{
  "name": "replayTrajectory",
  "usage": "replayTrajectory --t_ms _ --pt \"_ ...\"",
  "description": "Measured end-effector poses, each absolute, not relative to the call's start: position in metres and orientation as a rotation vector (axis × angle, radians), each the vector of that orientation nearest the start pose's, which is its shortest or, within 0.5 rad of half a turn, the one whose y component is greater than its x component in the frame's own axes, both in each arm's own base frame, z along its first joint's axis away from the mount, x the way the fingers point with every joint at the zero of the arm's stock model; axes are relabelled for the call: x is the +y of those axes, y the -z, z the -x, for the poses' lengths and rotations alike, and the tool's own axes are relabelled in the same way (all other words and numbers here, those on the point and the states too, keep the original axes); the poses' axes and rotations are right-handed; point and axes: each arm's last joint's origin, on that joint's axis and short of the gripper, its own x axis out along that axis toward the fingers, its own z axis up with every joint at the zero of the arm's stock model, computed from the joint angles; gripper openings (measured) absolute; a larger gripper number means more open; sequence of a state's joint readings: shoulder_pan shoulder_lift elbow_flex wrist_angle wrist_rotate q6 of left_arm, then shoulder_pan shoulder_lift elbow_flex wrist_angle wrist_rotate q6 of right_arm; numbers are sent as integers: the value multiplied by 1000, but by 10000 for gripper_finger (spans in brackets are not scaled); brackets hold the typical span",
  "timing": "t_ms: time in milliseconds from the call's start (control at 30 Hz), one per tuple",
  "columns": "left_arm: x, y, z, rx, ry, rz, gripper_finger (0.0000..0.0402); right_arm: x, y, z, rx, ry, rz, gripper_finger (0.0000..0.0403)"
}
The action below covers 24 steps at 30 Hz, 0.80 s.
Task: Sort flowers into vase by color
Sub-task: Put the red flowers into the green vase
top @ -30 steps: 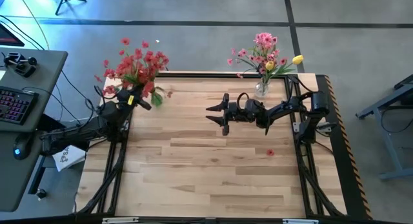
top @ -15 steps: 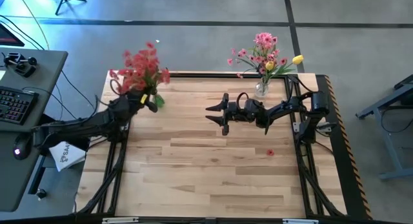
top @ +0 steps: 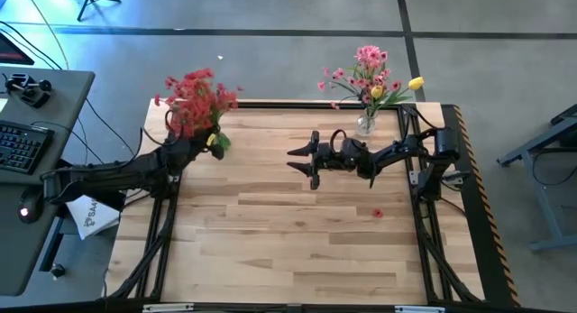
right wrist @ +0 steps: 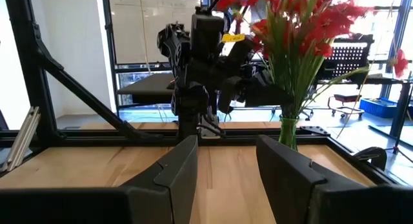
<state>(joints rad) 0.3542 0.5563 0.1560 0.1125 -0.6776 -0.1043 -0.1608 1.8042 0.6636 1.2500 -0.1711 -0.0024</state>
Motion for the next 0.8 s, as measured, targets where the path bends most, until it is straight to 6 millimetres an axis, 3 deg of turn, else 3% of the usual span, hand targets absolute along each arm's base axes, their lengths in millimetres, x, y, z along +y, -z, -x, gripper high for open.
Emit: replayTrajectory --t_ms 367,800 --pt "59 -202 -112 532 -1017 193 130 -53 -169 -330 -59 32 35 155" --pt "53 -224 -112 607 -859 356 211 -49 -168 -330 -53 12 35 155"
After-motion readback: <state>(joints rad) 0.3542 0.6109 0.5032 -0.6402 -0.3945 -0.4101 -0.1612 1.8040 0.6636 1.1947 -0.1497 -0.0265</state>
